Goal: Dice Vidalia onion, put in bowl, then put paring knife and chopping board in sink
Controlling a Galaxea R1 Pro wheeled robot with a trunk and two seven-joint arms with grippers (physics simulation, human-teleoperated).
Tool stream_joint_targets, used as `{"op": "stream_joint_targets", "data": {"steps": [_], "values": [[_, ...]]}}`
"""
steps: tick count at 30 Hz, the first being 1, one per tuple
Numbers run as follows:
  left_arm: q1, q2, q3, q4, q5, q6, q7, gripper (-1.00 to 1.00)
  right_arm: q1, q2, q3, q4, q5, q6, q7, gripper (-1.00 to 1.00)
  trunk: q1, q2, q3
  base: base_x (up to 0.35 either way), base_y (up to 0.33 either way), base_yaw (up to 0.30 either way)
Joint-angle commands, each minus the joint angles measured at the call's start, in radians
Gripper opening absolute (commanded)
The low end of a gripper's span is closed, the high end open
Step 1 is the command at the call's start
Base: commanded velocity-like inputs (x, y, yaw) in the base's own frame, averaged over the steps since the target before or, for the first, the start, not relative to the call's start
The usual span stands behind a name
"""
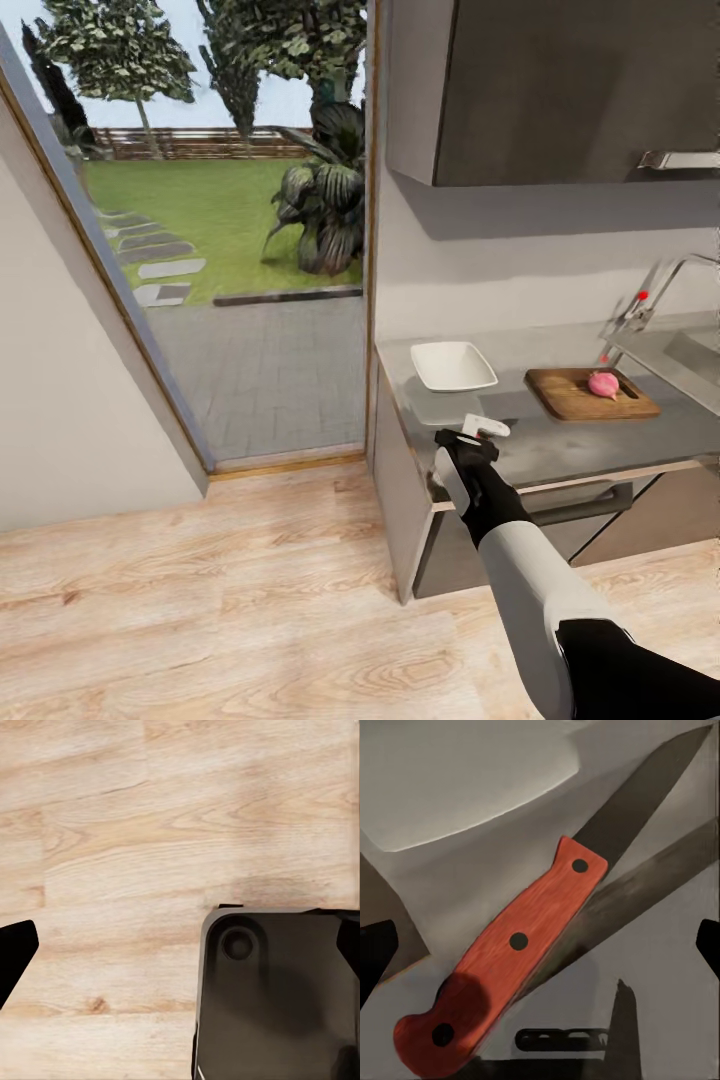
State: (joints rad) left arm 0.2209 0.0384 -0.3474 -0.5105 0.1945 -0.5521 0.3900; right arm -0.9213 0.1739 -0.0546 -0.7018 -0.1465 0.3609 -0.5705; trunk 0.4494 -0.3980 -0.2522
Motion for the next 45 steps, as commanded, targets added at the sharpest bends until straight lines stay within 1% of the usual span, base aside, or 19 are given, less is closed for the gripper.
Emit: {"op": "stream_joint_targets", "data": {"steps": [1,12,35,45], "values": [[0.000,0.002,-0.008,-0.002,0.010,-0.002,0.006,1.00,-0.001,0.001,-0.001,-0.002,-0.007,0.003,-0.004,1.00,0.001,-0.002,-0.002,0.000,-0.123,0.000],[0.000,0.002,-0.008,-0.004,0.010,-0.003,0.006,1.00,-0.001,0.001,-0.001,-0.001,-0.008,0.003,-0.003,1.00,0.001,-0.002,-0.003,0.000,-0.023,0.000],[0.000,0.002,-0.008,-0.003,0.010,-0.002,0.006,1.00,-0.001,0.001,-0.001,-0.001,-0.008,0.003,-0.003,1.00,0.001,-0.002,-0.038,0.015,0.000,0.000],[0.000,0.002,-0.008,-0.003,0.010,-0.002,0.006,1.00,-0.001,0.001,-0.001,-0.001,-0.007,0.003,-0.003,1.00,0.001,-0.002,-0.040,0.068,0.000,0.000]]}}
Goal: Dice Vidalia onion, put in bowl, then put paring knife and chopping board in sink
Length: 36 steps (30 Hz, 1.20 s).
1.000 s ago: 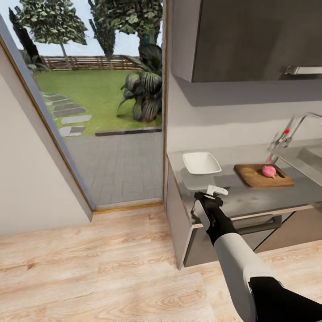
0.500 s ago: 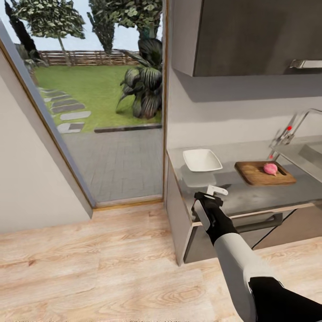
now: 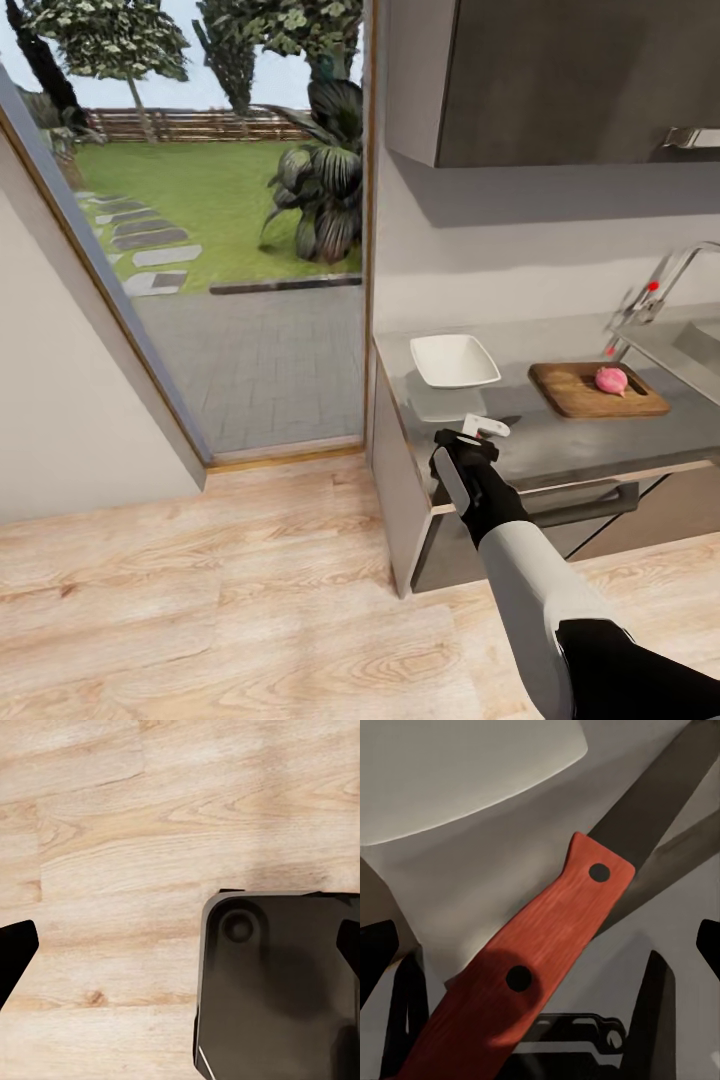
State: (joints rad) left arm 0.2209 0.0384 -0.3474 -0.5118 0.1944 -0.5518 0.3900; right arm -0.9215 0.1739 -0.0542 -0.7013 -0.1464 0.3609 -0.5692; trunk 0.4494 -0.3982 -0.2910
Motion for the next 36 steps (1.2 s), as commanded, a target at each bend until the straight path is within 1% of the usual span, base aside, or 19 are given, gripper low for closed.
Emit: {"op": "stream_joint_targets", "data": {"steps": [1,36], "values": [[0.000,0.001,-0.008,-0.002,0.010,-0.002,0.006,1.00,-0.001,0.001,-0.001,-0.002,-0.007,0.003,-0.005,1.00,0.001,-0.002,-0.002,0.007,0.000,0.000],[0.000,0.002,-0.008,-0.002,0.010,-0.002,0.006,1.00,-0.001,0.001,-0.002,0.006,-0.007,0.004,-0.006,1.00,0.001,-0.002,-0.002,0.000,0.000,0.000]]}}
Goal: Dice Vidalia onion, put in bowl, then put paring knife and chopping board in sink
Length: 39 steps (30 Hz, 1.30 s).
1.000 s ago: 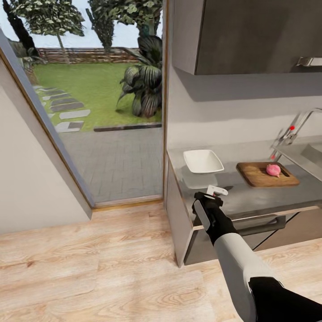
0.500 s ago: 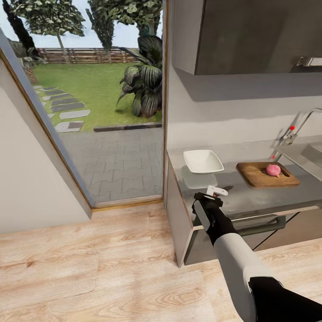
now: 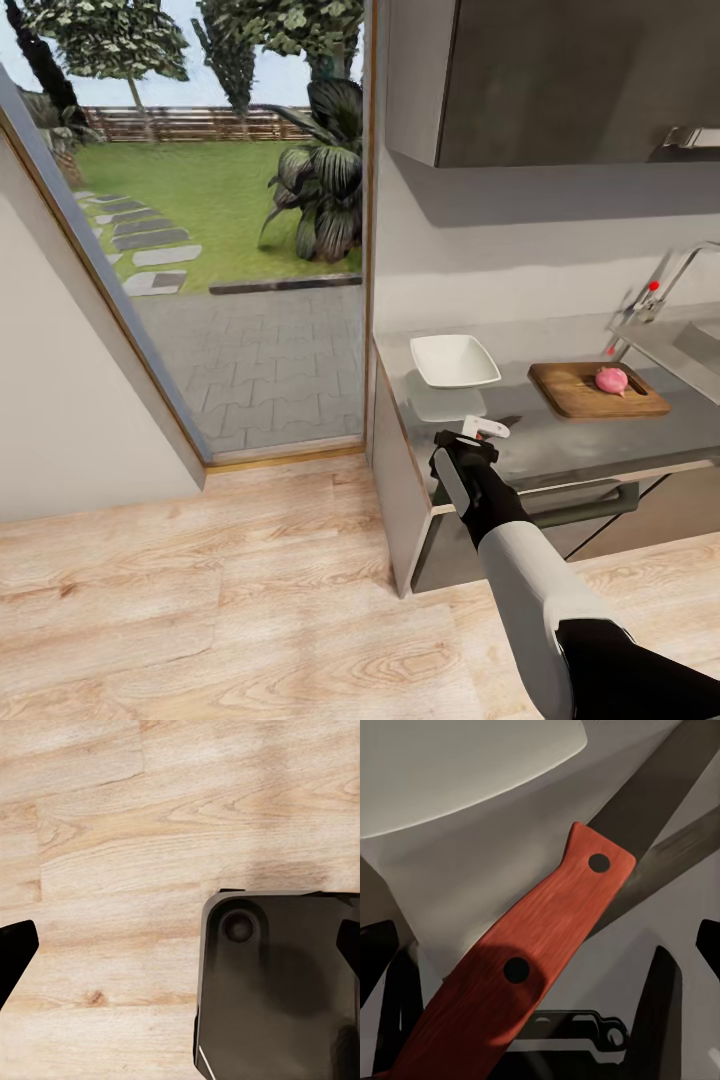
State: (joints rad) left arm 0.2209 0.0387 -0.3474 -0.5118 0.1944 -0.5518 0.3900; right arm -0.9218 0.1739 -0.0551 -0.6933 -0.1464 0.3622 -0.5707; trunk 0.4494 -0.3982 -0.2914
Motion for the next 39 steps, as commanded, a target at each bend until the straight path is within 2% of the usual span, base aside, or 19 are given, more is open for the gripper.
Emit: {"op": "stream_joint_targets", "data": {"steps": [1,28,29,39], "values": [[0.000,0.001,-0.008,-0.002,0.010,-0.002,0.006,1.00,0.000,0.001,-0.001,-0.002,-0.007,0.003,-0.005,1.00,0.001,-0.002,-0.002,0.000,0.000,0.000],[0.000,0.001,-0.008,-0.002,0.010,-0.002,0.006,1.00,0.000,0.001,-0.001,-0.002,-0.007,0.003,-0.005,1.00,0.001,-0.002,-0.009,0.000,0.000,0.000],[0.000,0.001,-0.008,-0.002,0.010,-0.002,0.006,1.00,0.000,0.001,-0.001,-0.002,-0.007,0.003,-0.005,-1.00,0.001,-0.002,-0.009,0.000,0.000,0.000],[0.000,0.001,-0.008,-0.002,0.010,-0.002,0.006,1.00,0.000,0.001,-0.002,-0.002,-0.008,0.004,-0.004,-1.00,0.001,-0.002,-0.009,0.000,0.000,0.000]]}}
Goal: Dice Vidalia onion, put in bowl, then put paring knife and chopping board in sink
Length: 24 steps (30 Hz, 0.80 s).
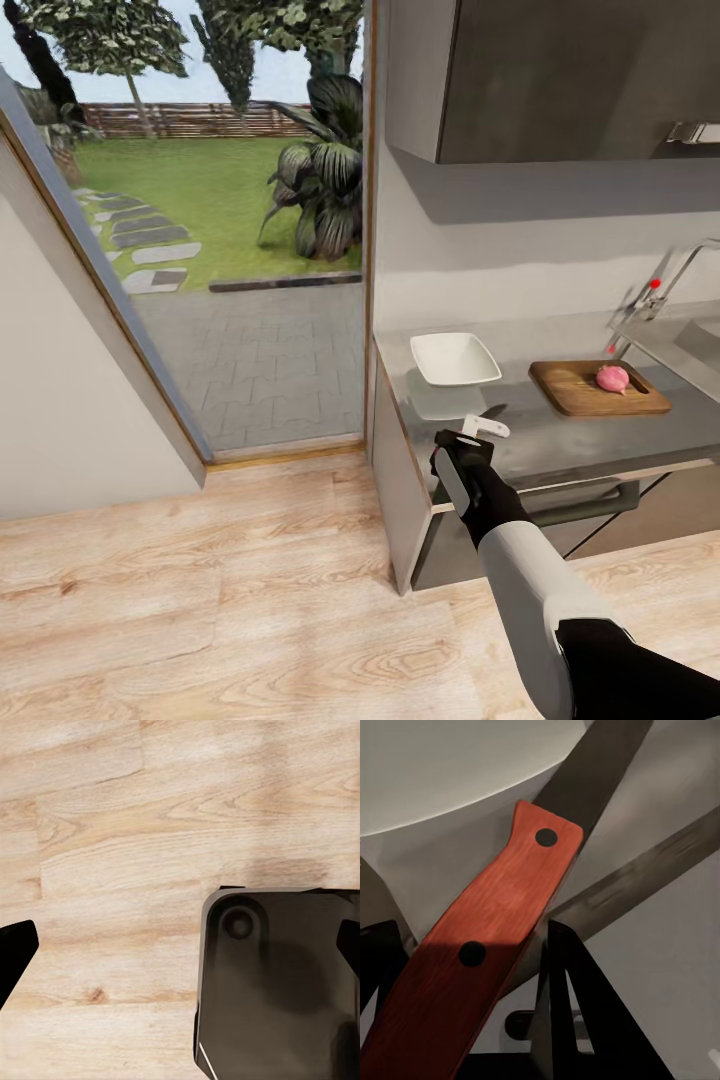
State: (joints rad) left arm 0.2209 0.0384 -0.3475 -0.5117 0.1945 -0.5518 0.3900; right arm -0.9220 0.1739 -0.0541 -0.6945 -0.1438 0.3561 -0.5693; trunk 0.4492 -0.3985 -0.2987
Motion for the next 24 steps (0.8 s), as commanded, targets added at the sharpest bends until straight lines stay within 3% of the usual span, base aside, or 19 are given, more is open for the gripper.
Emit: {"op": "stream_joint_targets", "data": {"steps": [1,12,24], "values": [[0.000,0.002,-0.008,-0.002,0.010,-0.002,0.006,1.00,0.000,0.001,-0.003,0.000,-0.011,0.011,-0.005,-1.00,0.001,-0.001,-0.002,0.000,0.000,0.000],[0.000,0.002,-0.008,-0.002,0.010,-0.002,0.006,1.00,0.000,0.001,-0.003,0.000,-0.014,0.011,-0.004,-1.00,0.001,-0.001,0.000,0.000,0.000,0.000],[0.000,0.002,-0.008,-0.001,0.010,-0.002,0.006,1.00,0.000,0.001,-0.003,-0.002,-0.014,0.011,-0.006,-1.00,0.001,-0.001,0.018,0.000,0.000,0.000]]}}
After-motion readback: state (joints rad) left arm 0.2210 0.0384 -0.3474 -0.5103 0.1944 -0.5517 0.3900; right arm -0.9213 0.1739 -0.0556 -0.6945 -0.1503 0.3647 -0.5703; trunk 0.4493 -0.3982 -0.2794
